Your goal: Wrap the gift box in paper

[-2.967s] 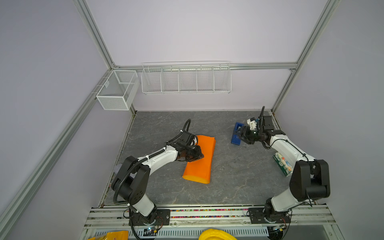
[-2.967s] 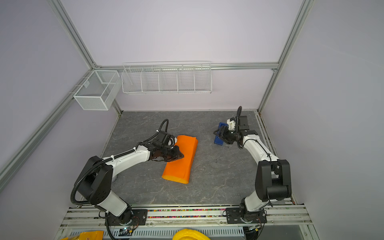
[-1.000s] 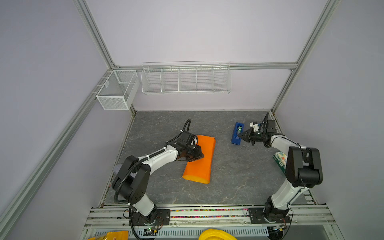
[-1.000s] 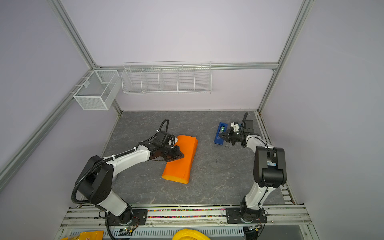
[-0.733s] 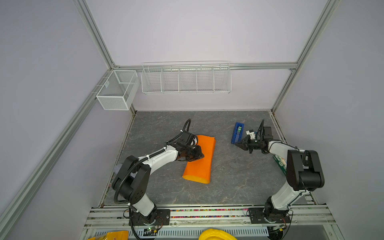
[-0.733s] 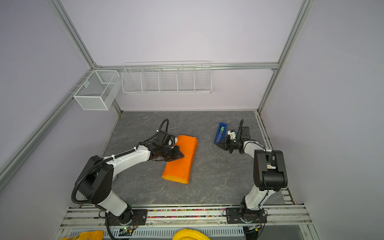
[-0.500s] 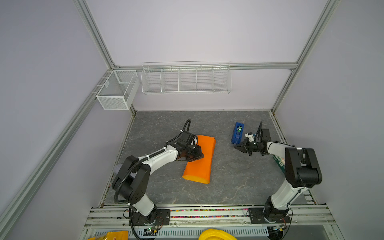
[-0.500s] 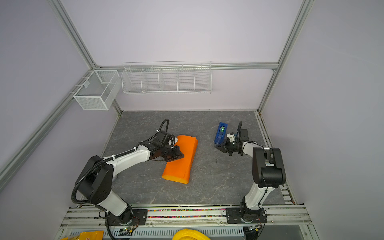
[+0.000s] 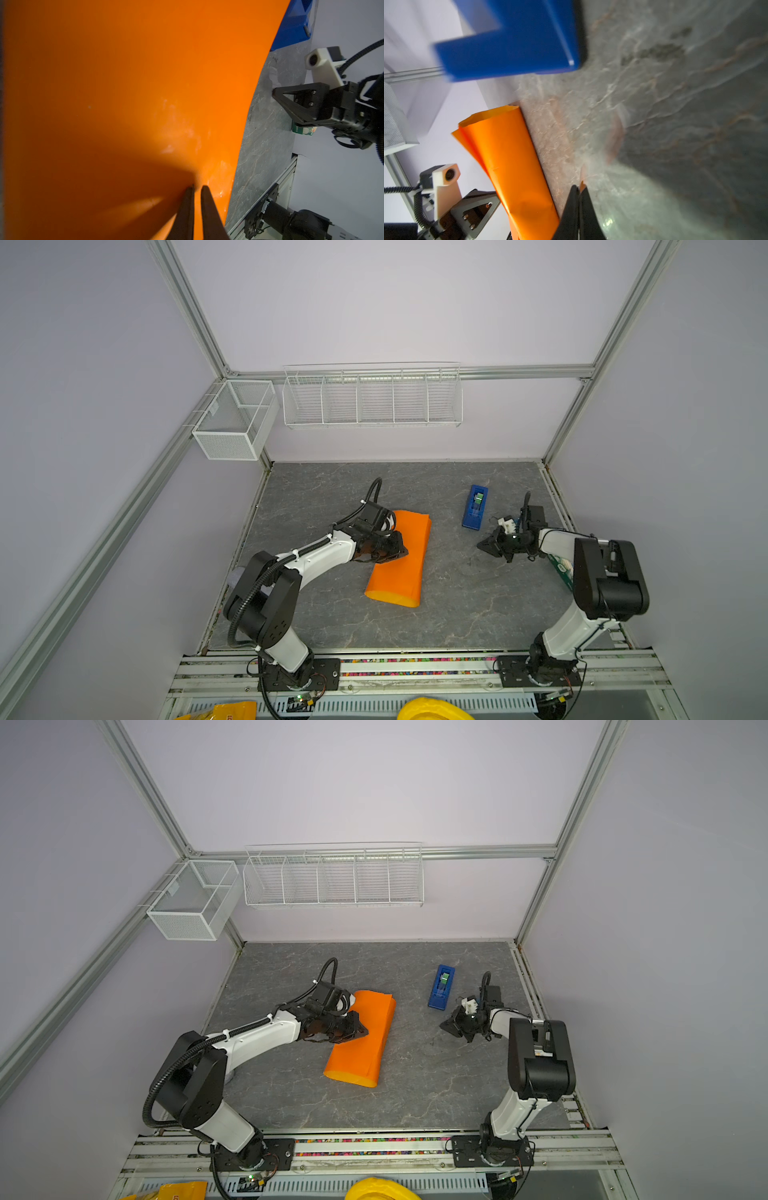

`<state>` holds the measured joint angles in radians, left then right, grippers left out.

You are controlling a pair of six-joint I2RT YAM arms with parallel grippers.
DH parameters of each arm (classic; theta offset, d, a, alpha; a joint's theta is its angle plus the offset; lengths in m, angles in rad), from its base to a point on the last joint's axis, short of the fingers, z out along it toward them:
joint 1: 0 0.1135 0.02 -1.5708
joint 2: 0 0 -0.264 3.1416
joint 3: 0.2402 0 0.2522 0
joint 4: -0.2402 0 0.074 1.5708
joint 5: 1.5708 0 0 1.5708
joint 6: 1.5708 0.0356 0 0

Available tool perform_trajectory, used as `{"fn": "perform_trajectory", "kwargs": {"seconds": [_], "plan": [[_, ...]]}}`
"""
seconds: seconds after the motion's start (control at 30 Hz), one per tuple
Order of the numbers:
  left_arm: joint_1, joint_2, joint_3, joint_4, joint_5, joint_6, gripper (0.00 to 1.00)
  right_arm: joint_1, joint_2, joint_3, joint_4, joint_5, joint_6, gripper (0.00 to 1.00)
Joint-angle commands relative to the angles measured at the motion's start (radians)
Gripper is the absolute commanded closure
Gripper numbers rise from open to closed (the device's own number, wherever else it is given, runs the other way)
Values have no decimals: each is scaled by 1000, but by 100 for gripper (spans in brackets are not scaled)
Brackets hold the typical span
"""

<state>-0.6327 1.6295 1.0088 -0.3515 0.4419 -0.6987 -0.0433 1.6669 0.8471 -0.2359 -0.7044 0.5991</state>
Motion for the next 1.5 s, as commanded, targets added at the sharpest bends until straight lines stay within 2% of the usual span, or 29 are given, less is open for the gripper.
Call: {"fn": "perform_trajectory", "kwargs": {"seconds": [0.0, 0.23, 0.4, 0.53, 0.6, 0.9, 1.2, 1.47], "plan": [[-4, 48, -49, -138, -68, 15, 89, 47, -99, 60, -97, -58, -103, 93], [-4, 56, -45, -137, -67, 20, 89, 285, -118, 213, -284, -192, -283, 93], [-5, 53, -49, -137, -66, 20, 89, 455, -36, 366, -451, -198, -424, 93], [-5, 54, -49, -130, -65, 13, 89, 548, 74, 486, -580, -224, -510, 93], [-4, 51, -47, -132, -66, 12, 89, 581, 122, 532, -635, -184, -537, 93], [-4, 46, -50, -133, -67, 10, 89, 596, 262, 594, -707, -97, -567, 93], [-4, 46, -53, -132, -66, 13, 90, 594, 297, 641, -778, 28, -556, 93], [-4, 46, -56, -129, -65, 13, 90, 597, 301, 683, -804, 60, -549, 93]]}}
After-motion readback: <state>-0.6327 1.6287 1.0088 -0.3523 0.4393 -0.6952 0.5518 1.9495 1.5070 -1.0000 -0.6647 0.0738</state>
